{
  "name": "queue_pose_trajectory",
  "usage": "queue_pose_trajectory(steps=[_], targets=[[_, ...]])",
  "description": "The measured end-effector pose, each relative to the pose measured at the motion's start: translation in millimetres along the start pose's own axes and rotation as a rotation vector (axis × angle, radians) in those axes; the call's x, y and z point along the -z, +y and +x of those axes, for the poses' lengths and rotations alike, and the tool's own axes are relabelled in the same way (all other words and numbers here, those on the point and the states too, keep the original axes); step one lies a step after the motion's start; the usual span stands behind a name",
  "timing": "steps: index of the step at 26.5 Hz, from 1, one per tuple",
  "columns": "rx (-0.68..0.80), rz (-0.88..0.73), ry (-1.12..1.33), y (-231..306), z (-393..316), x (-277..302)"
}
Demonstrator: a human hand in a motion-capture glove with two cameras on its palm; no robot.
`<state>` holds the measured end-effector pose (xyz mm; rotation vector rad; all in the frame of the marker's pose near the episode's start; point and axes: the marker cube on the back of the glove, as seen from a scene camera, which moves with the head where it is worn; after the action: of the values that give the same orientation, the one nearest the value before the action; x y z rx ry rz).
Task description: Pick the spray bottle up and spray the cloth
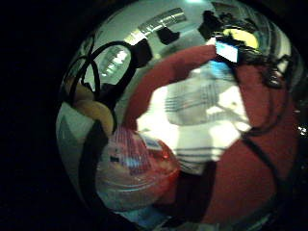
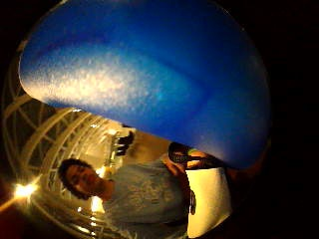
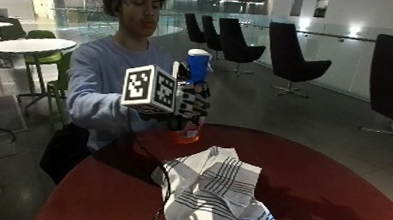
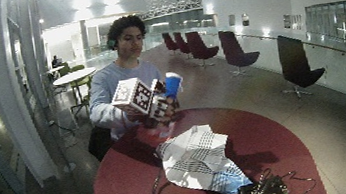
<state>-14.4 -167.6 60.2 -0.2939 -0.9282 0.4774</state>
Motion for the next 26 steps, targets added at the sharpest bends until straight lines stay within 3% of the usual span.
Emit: queue_pose_trajectory(steps=[4,9,18,26], targets=[[0.070,0.005,-0.263,-18.1,-20.4,-61.4],[0.105,-0.010,-0.395,-42.7,-34.3,-151.8],[0.113,-0.046,-0.362,-73.9,-42.6,-271.3],[0.113,-0.055,-0.310,-69.8,-34.9,-307.3]])
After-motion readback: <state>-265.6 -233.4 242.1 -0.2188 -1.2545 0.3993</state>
